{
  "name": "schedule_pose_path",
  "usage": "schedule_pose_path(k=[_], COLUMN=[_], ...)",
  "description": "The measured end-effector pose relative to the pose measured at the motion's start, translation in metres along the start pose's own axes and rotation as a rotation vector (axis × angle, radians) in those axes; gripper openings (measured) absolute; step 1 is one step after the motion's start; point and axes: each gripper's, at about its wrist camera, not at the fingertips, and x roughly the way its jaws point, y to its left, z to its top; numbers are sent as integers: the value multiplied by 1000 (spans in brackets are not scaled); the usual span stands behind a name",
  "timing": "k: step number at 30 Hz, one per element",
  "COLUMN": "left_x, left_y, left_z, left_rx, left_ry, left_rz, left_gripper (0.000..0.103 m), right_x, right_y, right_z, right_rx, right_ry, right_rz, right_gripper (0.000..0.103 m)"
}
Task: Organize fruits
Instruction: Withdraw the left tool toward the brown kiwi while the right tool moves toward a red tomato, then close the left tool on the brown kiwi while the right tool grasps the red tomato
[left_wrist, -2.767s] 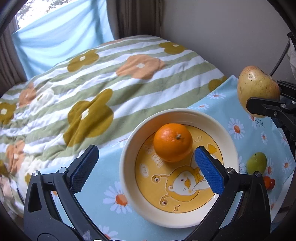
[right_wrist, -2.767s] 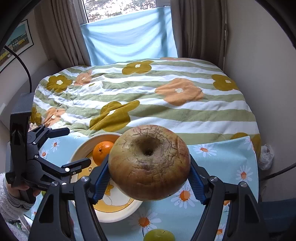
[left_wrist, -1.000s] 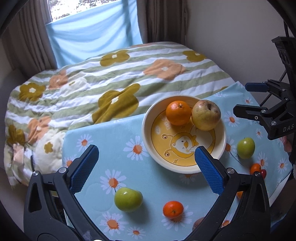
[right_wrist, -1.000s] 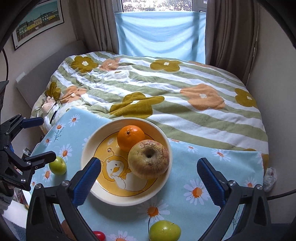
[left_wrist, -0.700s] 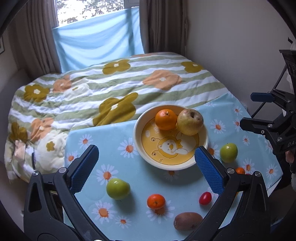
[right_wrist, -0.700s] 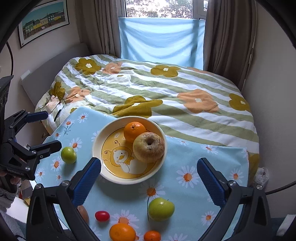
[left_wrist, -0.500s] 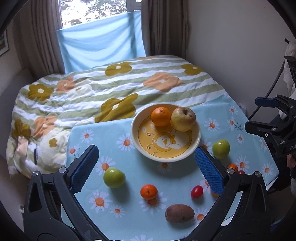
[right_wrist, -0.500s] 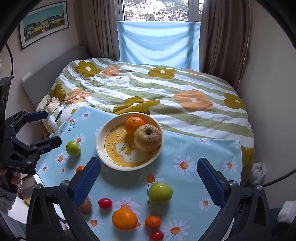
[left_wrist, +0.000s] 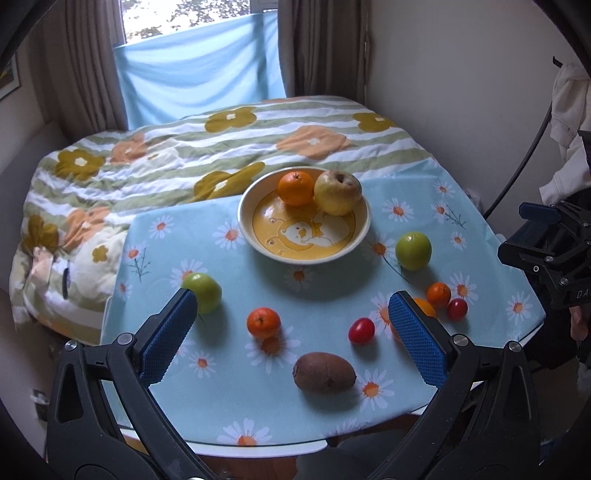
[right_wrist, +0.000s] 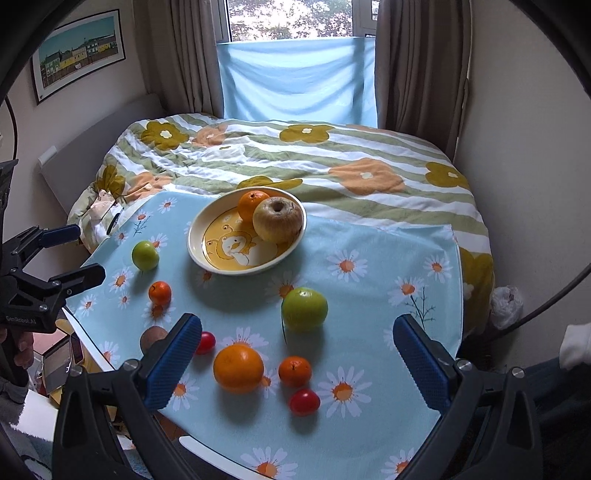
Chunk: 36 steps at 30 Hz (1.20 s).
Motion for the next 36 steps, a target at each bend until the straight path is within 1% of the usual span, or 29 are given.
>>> schedule_pose_path(k=[4,11,19,25,27,32,33,34,35,36], left_x=[12,44,70,84,89,101,102,103,105,106], left_y=[-5,-14,-27,-32,-34,-37,-37,-37,-37,-37], left_z=[-18,-47,-83,-97,-98,-96,-96,-96,-96,-97], left_rx=[35,112,181,209,219,208,200,195,192,191], left_ry=[31,93,154,168,171,186,189,191,194,199], left_rz=[-39,-106,-152,-170,-172,-182,-187,-189,-190,-189], left_gripper=[103,103,103,103,103,103,103,103,103,100], right_x=[8,23,39,51,56,68,70,72,74,77], right_y=[-4,-6,-8,-8,-8,-9,-10,-9,-9,-10], right_z=[-20,-57,-97,-110,-112,-115,-115,-115,-115,-115], right_rx=[44,103,148,142,141,144,146,147,146,145], right_ry=[31,70,125,137,144,154,155,158,163,167], right_rz=[-10,-57,-94,-101,-98,-90,-87,-83,-78,-75], right_gripper=[103,103,103,102,98,97,94,89,86,83])
